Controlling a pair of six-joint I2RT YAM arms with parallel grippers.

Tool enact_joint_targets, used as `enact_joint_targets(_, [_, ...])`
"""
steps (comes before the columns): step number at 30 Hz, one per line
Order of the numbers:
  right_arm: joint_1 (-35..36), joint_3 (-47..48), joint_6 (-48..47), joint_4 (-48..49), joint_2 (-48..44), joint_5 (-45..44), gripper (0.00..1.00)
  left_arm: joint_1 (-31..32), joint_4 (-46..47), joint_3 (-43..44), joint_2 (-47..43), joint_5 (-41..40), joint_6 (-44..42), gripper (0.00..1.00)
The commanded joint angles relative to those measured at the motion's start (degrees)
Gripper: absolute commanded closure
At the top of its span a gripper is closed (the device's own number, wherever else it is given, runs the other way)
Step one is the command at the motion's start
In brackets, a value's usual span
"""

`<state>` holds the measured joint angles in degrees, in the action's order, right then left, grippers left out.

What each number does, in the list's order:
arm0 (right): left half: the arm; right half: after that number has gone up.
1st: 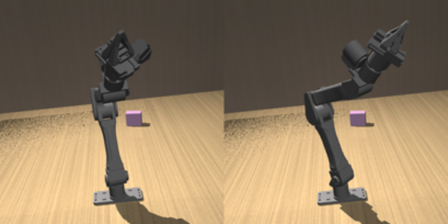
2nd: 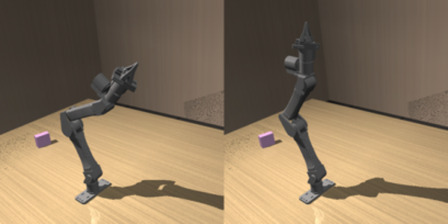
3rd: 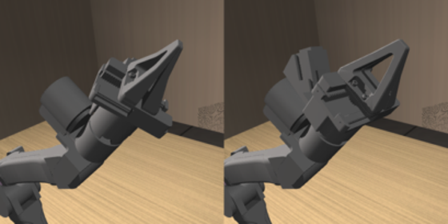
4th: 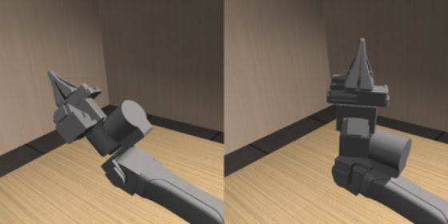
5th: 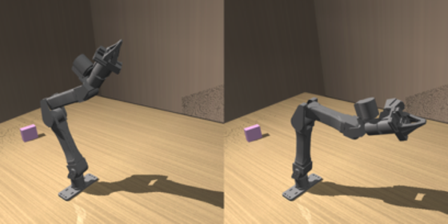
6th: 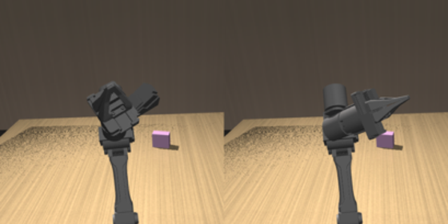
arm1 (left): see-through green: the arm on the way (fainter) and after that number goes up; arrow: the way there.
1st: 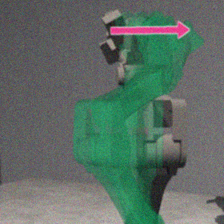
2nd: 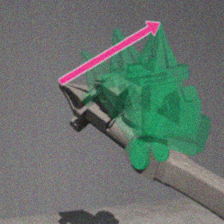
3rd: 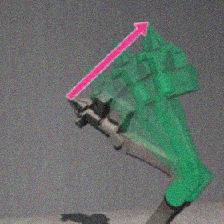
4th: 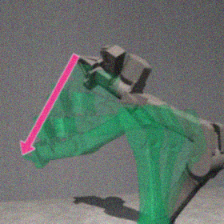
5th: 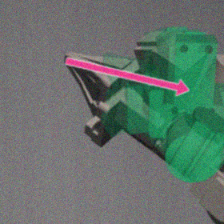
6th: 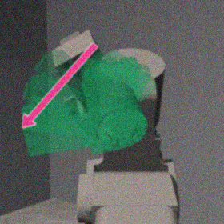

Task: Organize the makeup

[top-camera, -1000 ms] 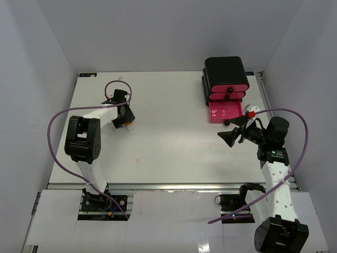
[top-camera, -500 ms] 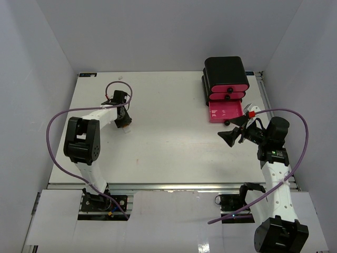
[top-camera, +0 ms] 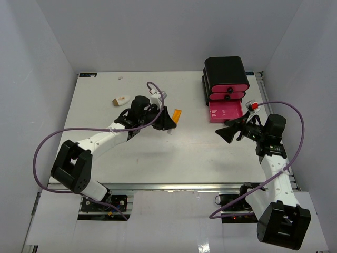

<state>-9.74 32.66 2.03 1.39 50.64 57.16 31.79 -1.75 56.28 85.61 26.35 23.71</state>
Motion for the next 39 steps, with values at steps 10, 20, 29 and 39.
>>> enact_joint_targets(10, [-0.23,-4.03,23.7,14.06,2.22,-3.5,0.07,14.14,8.38,13.93,14.06,-0.75,-4.4,0.66])
enact_joint_targets(20, [-0.19,-4.79,25.29,14.77,3.06,-6.53,0.12,18.7,7.23,22.9,20.86,-2.18,-5.33,0.66])
enact_joint_targets(29, [-0.19,-6.13,25.84,16.25,3.45,-7.66,0.29,20.84,6.68,26.0,23.52,-2.91,-5.24,0.65])
enact_joint_targets(39, [-0.19,-6.38,25.65,17.14,4.27,-7.17,0.47,22.47,6.76,27.9,25.18,-3.13,-5.16,0.64])
